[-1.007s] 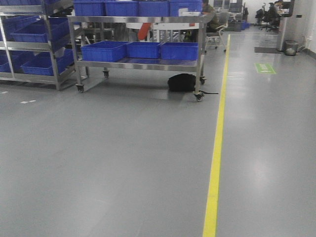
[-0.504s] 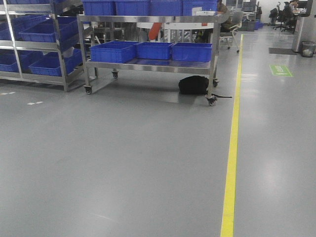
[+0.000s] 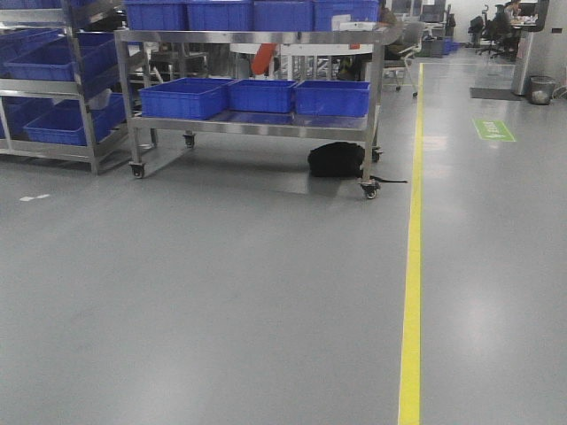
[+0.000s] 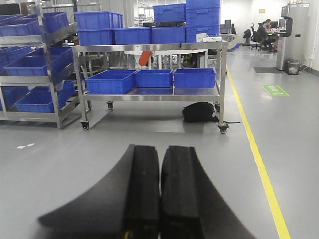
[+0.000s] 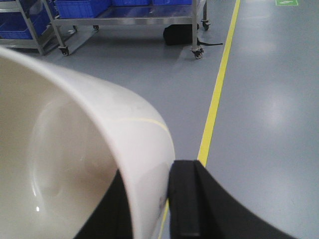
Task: Move white bin to right shelf second layer
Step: 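Drive forward along the yellow floor line carrying the bin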
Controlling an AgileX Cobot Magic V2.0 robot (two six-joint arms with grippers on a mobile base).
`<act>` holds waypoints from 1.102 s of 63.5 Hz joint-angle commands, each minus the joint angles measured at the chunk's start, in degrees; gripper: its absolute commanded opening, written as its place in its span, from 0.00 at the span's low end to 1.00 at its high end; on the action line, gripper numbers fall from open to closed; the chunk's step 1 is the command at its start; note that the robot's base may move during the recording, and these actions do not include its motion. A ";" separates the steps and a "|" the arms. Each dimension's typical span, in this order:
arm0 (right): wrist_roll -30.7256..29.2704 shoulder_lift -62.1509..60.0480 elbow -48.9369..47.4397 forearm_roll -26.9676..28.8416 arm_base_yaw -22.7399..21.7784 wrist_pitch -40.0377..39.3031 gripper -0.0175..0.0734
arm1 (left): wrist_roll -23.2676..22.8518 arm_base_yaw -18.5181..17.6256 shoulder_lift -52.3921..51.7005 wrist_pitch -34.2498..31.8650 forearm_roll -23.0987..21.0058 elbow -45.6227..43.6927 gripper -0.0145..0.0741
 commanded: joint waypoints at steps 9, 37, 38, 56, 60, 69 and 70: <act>-0.12 0.65 -1.66 -0.41 -0.44 -6.14 0.25 | -0.43 0.03 -0.76 -4.99 -0.29 1.90 0.26; -0.12 0.65 -1.66 -0.41 -0.44 -6.14 0.25 | -0.43 0.03 -0.76 -4.99 -0.29 1.90 0.26; -0.12 0.65 -1.66 -0.41 -0.44 -6.14 0.25 | -0.43 0.03 -0.76 -4.99 -0.29 1.90 0.26; -0.12 0.65 -1.66 -0.41 -0.44 -6.14 0.25 | -0.43 0.03 -0.76 -4.99 -0.29 1.90 0.26; -0.12 0.65 -1.66 -0.41 -0.44 -6.14 0.25 | -0.43 0.03 -0.76 -4.99 -0.29 1.90 0.26; -0.12 0.65 -1.66 -0.41 -0.44 -6.14 0.25 | -0.43 0.03 -0.76 -4.99 -0.29 1.90 0.26; -0.12 0.65 -1.66 -0.41 -0.44 -6.14 0.25 | -0.43 0.03 -0.76 -4.99 -0.29 1.90 0.26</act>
